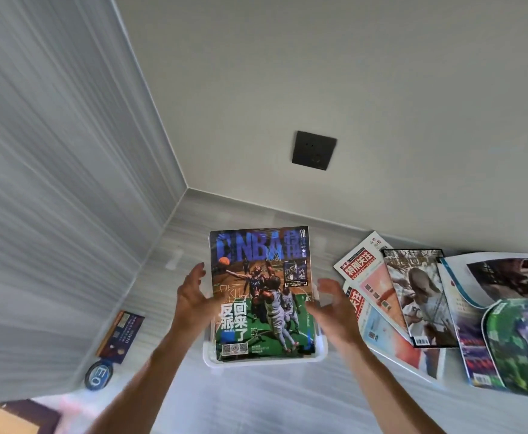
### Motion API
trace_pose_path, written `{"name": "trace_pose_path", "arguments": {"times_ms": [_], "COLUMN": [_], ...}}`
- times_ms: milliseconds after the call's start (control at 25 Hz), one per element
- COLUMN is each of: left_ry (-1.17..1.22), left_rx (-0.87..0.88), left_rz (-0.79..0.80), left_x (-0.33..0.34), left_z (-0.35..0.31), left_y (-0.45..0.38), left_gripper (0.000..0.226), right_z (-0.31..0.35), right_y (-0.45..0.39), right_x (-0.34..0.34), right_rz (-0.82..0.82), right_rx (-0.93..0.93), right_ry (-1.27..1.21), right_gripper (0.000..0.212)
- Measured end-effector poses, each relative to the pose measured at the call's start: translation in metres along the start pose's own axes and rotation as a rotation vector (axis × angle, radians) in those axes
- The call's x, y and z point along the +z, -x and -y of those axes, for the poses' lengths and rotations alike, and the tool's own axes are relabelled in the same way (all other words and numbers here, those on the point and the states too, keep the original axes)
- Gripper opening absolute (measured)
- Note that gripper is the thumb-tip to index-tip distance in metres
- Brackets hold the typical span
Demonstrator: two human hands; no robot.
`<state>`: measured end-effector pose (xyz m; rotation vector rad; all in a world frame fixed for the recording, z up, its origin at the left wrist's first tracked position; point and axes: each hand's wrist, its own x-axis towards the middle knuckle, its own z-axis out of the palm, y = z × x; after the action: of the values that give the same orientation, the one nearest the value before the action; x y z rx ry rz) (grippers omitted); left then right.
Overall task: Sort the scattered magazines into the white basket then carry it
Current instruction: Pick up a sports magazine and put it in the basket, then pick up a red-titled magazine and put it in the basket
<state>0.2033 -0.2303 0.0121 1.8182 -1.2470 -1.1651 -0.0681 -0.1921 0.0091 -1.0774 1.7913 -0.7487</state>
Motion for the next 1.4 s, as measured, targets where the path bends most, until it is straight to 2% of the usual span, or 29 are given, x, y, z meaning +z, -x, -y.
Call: {"name": "trace_pose_path", "arguments": {"times_ms": [40, 80, 120, 200, 320, 400, 520, 640, 760, 840, 960, 1040, 1200, 1280, 1400], "left_ry": [0.077, 0.126, 0.161, 0.233, 0.360, 0.365, 0.213, 0.144, 0.087, 0.028, -0.190, -0.239, -0.282, -0.319, -0.359], "left_rx": [-0.099, -0.160, -0.208, -0.214, -0.045, 0.009, -0.028, -0.072, -0.130, -0.118, 0.193, 0.344, 0.390, 0.406, 0.421], "left_rz": [0.088, 0.177, 0.237, 0.244, 0.287, 0.327, 0.296, 0.337, 0.373, 0.249, -0.127, -0.181, -0.011, 0.120, 0.267], "left_x": [0.002, 0.005, 0.009, 0.011, 0.004, 0.002, 0.006, 0.005, 0.003, 0.009, 0.029, 0.052, 0.113, 0.154, 0.219], "left_z": [-0.012, -0.022, -0.028, -0.032, -0.015, -0.013, -0.023, -0.019, -0.008, -0.007, -0.010, -0.018, -0.032, -0.037, -0.045], "left_y": [-0.019, -0.035, -0.047, -0.060, -0.049, -0.042, -0.044, -0.048, -0.042, -0.027, 0.015, 0.050, 0.101, 0.128, 0.166], "left_gripper": [0.071, 0.069, 0.064, 0.058, 0.060, 0.057, 0.064, 0.064, 0.062, 0.071, 0.073, 0.074, 0.062, 0.061, 0.057], "right_z": [0.008, 0.012, 0.014, 0.014, 0.000, -0.004, 0.003, 0.011, 0.009, -0.005, -0.057, -0.104, -0.168, -0.185, -0.204], "right_y": [-0.014, -0.029, -0.042, -0.054, -0.046, -0.038, -0.039, -0.043, -0.037, -0.023, 0.018, 0.054, 0.094, 0.093, 0.074], "right_x": [-0.004, -0.006, -0.005, -0.001, -0.001, -0.002, 0.001, 0.002, 0.000, -0.009, -0.037, -0.066, -0.129, -0.167, -0.229], "right_rz": [0.035, 0.091, 0.160, 0.223, 0.142, 0.131, 0.156, 0.182, 0.125, 0.006, -0.136, -0.217, -0.316, -0.309, -0.304], "right_rx": [0.116, 0.176, 0.194, 0.170, 0.035, -0.028, -0.003, 0.035, 0.082, 0.118, 0.197, 0.298, 0.444, 0.439, 0.358], "right_ry": [-0.203, -0.318, -0.343, -0.354, -0.346, -0.341, -0.330, -0.260, -0.276, -0.293, -0.257, -0.140, -0.007, 0.049, 0.261], "right_gripper": [0.070, 0.084, 0.092, 0.085, 0.064, 0.059, 0.067, 0.072, 0.067, 0.058, 0.040, 0.030, 0.025, 0.028, 0.040]}}
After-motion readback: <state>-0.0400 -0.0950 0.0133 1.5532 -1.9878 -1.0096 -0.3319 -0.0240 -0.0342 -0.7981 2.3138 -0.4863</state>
